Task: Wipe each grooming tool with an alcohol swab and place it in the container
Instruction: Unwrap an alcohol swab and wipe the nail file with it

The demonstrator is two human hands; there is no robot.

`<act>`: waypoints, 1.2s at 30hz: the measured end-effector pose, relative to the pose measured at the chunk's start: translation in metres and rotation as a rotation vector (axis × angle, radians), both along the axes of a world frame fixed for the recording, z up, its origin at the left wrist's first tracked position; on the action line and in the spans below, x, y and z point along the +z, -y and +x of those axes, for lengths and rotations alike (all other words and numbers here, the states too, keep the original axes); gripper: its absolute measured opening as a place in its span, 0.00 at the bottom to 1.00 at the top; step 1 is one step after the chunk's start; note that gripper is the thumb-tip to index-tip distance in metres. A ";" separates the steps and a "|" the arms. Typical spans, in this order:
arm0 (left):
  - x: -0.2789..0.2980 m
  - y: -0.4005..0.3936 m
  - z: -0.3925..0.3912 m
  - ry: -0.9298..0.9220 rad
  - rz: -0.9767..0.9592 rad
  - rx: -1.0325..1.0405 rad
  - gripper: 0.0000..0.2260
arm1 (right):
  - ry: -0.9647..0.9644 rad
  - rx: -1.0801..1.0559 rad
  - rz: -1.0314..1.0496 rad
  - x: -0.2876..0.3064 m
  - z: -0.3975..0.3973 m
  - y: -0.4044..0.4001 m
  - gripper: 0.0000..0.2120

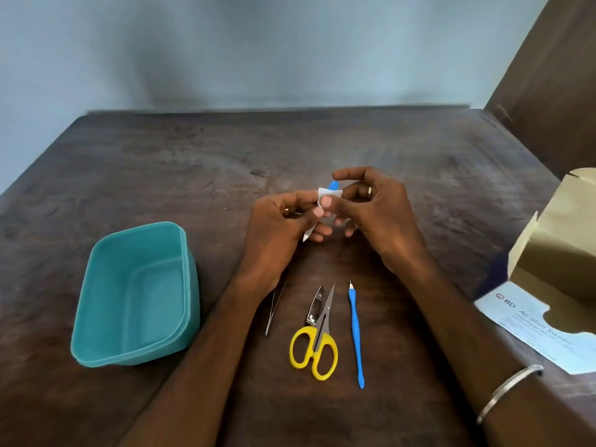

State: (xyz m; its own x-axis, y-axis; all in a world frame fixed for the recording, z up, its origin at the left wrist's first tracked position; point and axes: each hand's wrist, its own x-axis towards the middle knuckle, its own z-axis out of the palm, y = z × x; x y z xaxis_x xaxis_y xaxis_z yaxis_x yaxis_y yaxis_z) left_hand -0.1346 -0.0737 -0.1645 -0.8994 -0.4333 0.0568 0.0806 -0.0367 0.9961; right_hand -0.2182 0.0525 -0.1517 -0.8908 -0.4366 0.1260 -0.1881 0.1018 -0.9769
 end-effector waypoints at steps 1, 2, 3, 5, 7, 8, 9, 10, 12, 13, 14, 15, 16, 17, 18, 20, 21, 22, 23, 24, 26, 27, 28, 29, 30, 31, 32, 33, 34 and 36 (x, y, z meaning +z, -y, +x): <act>-0.002 0.001 -0.001 0.000 -0.006 -0.003 0.11 | 0.002 0.000 0.014 -0.001 0.000 0.000 0.17; -0.003 0.002 -0.001 0.000 -0.010 -0.004 0.11 | 0.015 0.000 0.011 -0.001 0.000 -0.001 0.15; -0.004 0.003 -0.002 -0.001 -0.013 -0.005 0.11 | 0.036 0.001 -0.005 -0.002 0.000 -0.001 0.14; -0.007 0.003 -0.003 -0.004 -0.026 0.003 0.11 | 0.076 0.001 -0.046 -0.002 0.000 -0.001 0.13; -0.009 0.004 -0.003 -0.004 -0.042 0.015 0.11 | 0.096 -0.004 -0.076 -0.002 0.002 -0.002 0.11; -0.010 0.005 -0.004 -0.006 -0.040 0.017 0.11 | 0.107 -0.006 -0.094 -0.001 0.003 -0.002 0.10; -0.011 0.005 -0.004 -0.007 -0.035 0.018 0.11 | 0.121 -0.007 -0.110 -0.001 0.003 -0.002 0.09; -0.011 0.005 -0.004 -0.010 -0.033 0.018 0.11 | 0.132 -0.005 -0.122 -0.001 0.004 -0.002 0.09; -0.011 0.005 -0.004 -0.021 -0.029 0.024 0.11 | 0.153 0.000 -0.133 -0.001 0.004 -0.002 0.09; -0.010 0.004 -0.004 -0.033 -0.024 0.028 0.12 | 0.162 0.004 -0.139 -0.001 0.004 -0.002 0.09; -0.010 0.004 -0.003 -0.044 -0.024 0.034 0.14 | 0.169 0.010 -0.146 -0.002 0.004 -0.002 0.10; -0.009 0.003 -0.003 -0.054 -0.030 0.038 0.16 | 0.172 0.016 -0.152 -0.002 0.004 -0.003 0.10; -0.009 0.003 -0.004 -0.060 -0.044 0.041 0.18 | 0.168 0.022 -0.153 -0.003 0.005 -0.003 0.11; -0.009 0.003 -0.004 -0.062 -0.059 0.043 0.19 | 0.161 0.026 -0.148 -0.003 0.005 -0.003 0.11; -0.008 0.002 -0.004 -0.065 -0.069 0.044 0.20 | 0.152 0.027 -0.140 -0.003 0.006 -0.004 0.11; -0.007 0.002 -0.003 -0.067 -0.077 0.046 0.21 | 0.142 0.020 -0.137 -0.003 0.006 -0.004 0.10; -0.006 0.002 -0.003 -0.068 -0.079 0.049 0.21 | 0.143 0.016 -0.143 -0.002 0.006 -0.004 0.08; -0.006 0.001 -0.002 -0.069 -0.078 0.051 0.21 | 0.146 0.013 -0.153 -0.002 0.006 -0.003 0.06; -0.005 0.001 -0.002 -0.069 -0.078 0.054 0.21 | 0.151 0.014 -0.162 -0.002 0.006 -0.003 0.05; -0.004 0.001 -0.002 -0.069 -0.082 0.057 0.22 | 0.154 0.018 -0.166 -0.002 0.006 -0.004 0.04; -0.004 0.001 -0.001 -0.067 -0.096 0.061 0.23 | 0.156 0.030 -0.160 -0.001 0.006 -0.004 0.04; -0.003 0.001 0.000 -0.065 -0.103 0.062 0.23 | 0.158 0.036 -0.156 0.000 0.007 -0.005 0.06; -0.004 0.001 0.000 -0.063 -0.110 0.065 0.23 | 0.160 0.040 -0.150 0.000 0.007 -0.005 0.08; -0.004 0.001 0.000 -0.060 -0.116 0.066 0.23 | 0.161 0.046 -0.144 0.000 0.008 -0.005 0.10; -0.004 0.001 0.000 -0.057 -0.122 0.067 0.23 | 0.158 0.050 -0.138 -0.001 0.008 -0.005 0.11; -0.004 0.001 -0.001 -0.054 -0.126 0.068 0.23 | 0.154 0.051 -0.132 -0.001 0.009 -0.005 0.12; -0.005 0.002 -0.001 -0.051 -0.132 0.069 0.23 | 0.149 0.046 -0.131 -0.001 0.009 -0.004 0.11; -0.005 0.002 -0.001 -0.049 -0.137 0.069 0.23 | 0.148 0.036 -0.138 -0.001 0.010 -0.004 0.10; -0.006 0.002 -0.002 -0.050 -0.140 0.071 0.23 | 0.152 0.025 -0.151 -0.001 0.010 -0.004 0.08; -0.006 0.002 -0.001 -0.054 -0.148 0.077 0.23 | 0.164 0.019 -0.176 -0.001 0.011 -0.005 0.04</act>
State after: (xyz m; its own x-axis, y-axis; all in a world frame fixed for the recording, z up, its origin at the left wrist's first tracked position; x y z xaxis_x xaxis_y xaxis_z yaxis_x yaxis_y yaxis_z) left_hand -0.1361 -0.0755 -0.1704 -0.8577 -0.4842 0.1726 0.1311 0.1186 0.9842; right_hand -0.2075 0.0571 -0.1523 -0.8973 -0.4379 0.0555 -0.0253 -0.0745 -0.9969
